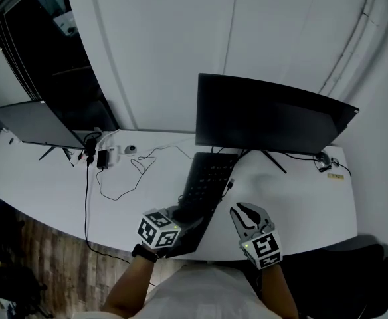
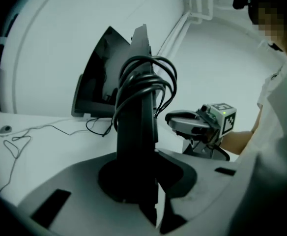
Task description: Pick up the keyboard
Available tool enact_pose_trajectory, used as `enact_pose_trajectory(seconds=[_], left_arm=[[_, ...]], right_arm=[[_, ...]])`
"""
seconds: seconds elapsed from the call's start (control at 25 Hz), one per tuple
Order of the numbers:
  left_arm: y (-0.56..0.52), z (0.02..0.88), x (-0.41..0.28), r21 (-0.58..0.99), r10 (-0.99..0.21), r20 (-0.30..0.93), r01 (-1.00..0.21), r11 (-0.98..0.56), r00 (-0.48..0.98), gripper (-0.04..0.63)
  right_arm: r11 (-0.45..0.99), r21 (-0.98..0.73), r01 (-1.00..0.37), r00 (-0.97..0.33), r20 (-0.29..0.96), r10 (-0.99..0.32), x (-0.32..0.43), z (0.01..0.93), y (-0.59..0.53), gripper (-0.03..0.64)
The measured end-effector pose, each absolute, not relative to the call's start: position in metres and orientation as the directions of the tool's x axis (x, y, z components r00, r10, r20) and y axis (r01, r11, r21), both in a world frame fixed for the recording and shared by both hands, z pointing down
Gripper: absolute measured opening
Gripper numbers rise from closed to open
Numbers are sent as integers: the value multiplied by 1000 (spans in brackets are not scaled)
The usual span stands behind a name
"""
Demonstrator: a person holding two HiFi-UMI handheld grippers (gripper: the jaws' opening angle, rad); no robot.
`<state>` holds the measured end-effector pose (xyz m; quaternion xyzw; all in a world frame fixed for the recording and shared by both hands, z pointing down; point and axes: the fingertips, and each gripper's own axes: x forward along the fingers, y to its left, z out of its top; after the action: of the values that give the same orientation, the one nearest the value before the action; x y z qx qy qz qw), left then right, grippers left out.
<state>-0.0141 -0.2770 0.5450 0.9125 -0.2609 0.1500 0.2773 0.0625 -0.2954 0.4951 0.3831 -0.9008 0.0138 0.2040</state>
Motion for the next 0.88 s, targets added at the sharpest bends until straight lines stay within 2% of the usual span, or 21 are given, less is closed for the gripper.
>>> enact_pose_trajectory(seconds=[0.4, 0.52, 0.72, 0.88], left_arm=[[-304, 462, -87, 284, -732, 245, -769, -573, 636, 61], [-301, 444, -108, 249, -796, 200, -816, -522, 571, 61], [-287, 413, -144, 190, -871, 126, -874, -448, 474, 61], [-276, 388, -162, 157, -912, 115, -914, -375, 394, 61]], right_arm=[[621, -42, -783, -613, 221, -759, 87, 461, -319, 34], [613, -49, -788, -612, 173, -772, 90, 445, -324, 3], [623, -21, -782, -621, 122, -774, 88, 416, -326, 2], [617, 7, -787, -612, 118, -782, 96, 409, -327, 0]])
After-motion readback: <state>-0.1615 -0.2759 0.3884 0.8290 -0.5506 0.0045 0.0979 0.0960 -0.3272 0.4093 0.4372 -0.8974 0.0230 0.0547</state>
